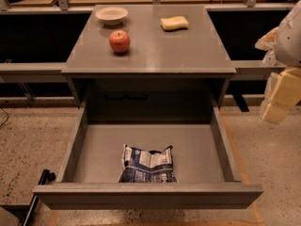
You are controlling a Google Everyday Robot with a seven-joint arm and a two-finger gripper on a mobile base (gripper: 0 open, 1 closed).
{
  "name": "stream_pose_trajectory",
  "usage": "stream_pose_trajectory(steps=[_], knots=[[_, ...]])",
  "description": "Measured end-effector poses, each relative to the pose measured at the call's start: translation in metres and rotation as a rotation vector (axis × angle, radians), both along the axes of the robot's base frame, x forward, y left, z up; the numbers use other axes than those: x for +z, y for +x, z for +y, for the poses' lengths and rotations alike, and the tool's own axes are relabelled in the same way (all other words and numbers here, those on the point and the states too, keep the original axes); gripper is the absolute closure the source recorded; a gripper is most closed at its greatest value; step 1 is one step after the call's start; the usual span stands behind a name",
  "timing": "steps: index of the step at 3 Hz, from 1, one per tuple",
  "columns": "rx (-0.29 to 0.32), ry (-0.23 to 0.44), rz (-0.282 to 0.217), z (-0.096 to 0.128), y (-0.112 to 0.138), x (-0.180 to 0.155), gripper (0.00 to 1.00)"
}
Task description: Pick blue chip bag from top drawer and place on counter
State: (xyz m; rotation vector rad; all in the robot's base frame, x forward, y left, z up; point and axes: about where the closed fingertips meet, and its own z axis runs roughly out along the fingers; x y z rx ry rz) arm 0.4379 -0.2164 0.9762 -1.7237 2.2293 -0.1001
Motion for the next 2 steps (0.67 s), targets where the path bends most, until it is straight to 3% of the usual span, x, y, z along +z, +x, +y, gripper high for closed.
stream_pose_trajectory(steps=[1, 2], knots=[[0.002, 0.002, -0.008, 0.001, -0.001, 0.000, 0.00], [-0.085, 0.103, -0.005, 0.014, 0.000, -0.015, 0.00]])
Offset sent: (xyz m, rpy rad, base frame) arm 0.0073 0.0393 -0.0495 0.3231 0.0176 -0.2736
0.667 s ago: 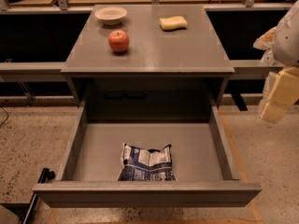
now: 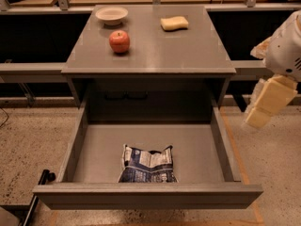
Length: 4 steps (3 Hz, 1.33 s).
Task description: Pick blue chip bag from top drawer and place on counter
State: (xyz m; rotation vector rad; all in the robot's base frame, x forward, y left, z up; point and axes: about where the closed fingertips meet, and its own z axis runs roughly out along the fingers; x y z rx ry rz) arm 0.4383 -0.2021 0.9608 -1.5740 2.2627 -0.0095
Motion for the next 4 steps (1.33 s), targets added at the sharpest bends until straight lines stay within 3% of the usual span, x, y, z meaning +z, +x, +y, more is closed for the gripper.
stream_pose_trajectory(steps=[1, 2, 4], knots=[[-0.097, 0.104, 0.018, 0.028, 0.006, -0.030, 0.00], [-0.115, 0.128, 0.025, 0.065, 0.012, -0.061, 0.00], [-0.120, 0.132, 0.028, 0.069, 0.012, -0.067, 0.00]])
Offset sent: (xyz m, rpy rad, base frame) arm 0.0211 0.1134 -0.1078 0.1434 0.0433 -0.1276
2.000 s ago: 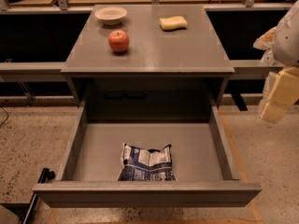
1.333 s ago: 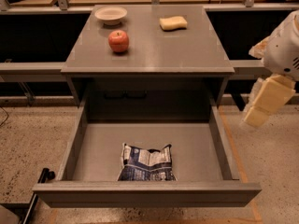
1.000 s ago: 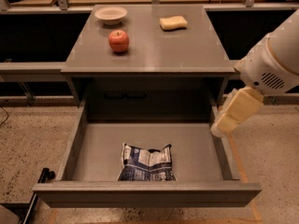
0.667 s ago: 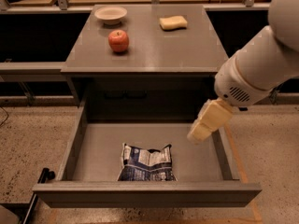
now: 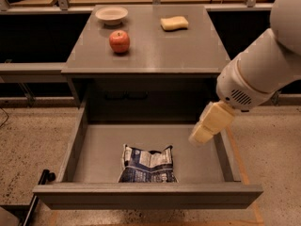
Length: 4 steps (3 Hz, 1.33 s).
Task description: Pick blue chip bag from top drawer and place on counter
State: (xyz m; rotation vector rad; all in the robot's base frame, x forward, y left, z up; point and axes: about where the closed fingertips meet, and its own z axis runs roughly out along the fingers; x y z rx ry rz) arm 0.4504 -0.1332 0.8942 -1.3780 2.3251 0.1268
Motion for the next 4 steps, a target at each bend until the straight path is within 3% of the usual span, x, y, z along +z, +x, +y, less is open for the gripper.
stream_pose_trajectory(steps=[2, 3, 4], knots=[[-0.041, 0.051, 0.138, 0.046, 0.006, -0.090, 0.00], [-0.098, 0.077, 0.185, 0.067, 0.007, -0.131, 0.00], [-0.115, 0.083, 0.185, 0.068, 0.007, -0.132, 0.00]])
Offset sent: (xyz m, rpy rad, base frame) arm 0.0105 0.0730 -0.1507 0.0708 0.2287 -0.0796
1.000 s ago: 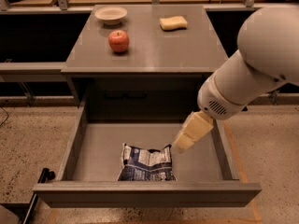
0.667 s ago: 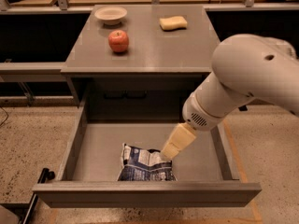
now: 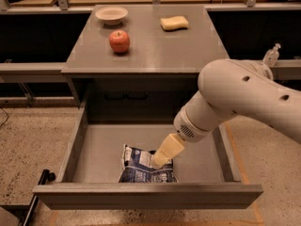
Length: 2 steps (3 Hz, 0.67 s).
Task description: Pick blue chip bag from top drawer and place on counter
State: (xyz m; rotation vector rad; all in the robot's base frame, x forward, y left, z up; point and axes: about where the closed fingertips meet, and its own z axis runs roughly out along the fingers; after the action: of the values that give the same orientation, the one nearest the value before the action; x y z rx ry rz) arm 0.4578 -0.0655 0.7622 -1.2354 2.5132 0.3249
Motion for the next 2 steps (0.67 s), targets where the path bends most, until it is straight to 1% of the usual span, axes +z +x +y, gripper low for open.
stream_pose_trajectory(steps=[1, 2], knots=[[-0.025, 0.019, 0.015, 0.005, -0.002, -0.012, 0.00], [-0.069, 0.076, 0.030, 0.016, 0.002, -0.030, 0.00]])
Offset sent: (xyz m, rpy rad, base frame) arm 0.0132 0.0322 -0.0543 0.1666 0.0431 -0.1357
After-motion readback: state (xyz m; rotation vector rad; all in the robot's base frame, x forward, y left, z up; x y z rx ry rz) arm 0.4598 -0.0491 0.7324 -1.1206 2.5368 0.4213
